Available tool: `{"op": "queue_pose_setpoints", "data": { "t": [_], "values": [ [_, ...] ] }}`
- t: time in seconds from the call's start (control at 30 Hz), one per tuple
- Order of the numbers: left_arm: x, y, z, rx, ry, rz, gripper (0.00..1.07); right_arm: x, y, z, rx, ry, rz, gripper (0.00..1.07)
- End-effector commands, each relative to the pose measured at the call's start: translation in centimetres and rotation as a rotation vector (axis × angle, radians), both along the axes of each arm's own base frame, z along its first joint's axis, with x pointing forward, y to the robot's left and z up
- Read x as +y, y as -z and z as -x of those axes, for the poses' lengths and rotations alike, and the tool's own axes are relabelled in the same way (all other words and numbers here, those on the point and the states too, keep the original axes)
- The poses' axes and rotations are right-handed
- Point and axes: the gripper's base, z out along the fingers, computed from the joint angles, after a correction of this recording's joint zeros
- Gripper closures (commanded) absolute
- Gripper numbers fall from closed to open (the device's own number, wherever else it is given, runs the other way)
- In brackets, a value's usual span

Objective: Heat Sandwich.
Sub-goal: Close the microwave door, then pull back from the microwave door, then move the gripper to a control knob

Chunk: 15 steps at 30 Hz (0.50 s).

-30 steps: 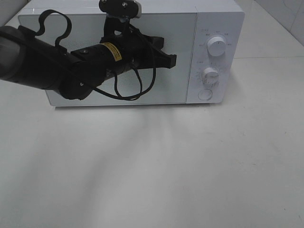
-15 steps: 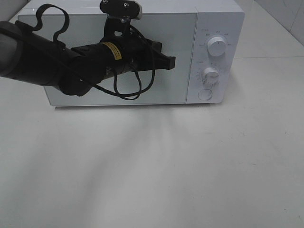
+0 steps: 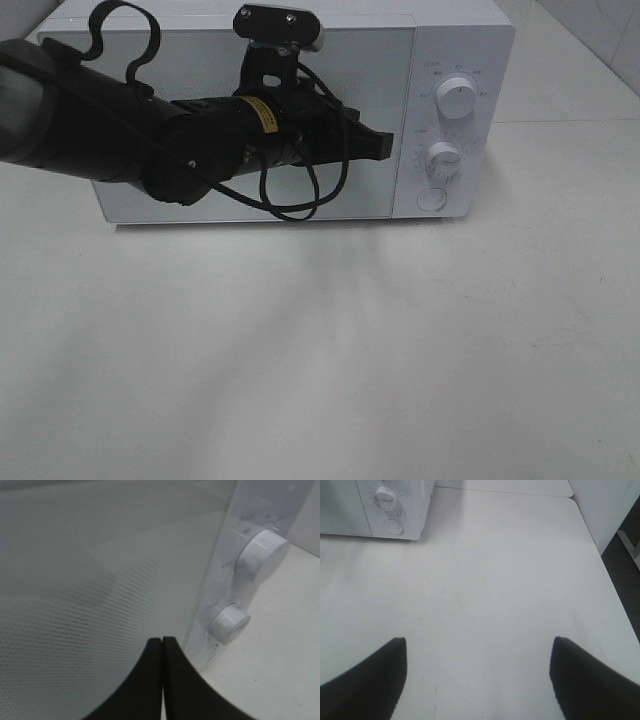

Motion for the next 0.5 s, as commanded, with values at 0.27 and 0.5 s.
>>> {"op": "queue_pose_setpoints", "data": {
  "t": [0.27, 0.5],
  "values": [
    [-0.2, -3.2, 2.4, 0.061, 0.039, -0.037, 1.07, 0.0, 0.0, 0.3, -0.034, 0.008, -0.004, 0.31],
    [2.1, -3.8, 4.8, 0.136, 0.040, -0.099, 1.07, 0.0, 0.0, 0.3, -0.034, 0.007, -0.005, 0.31]
  ]
}}
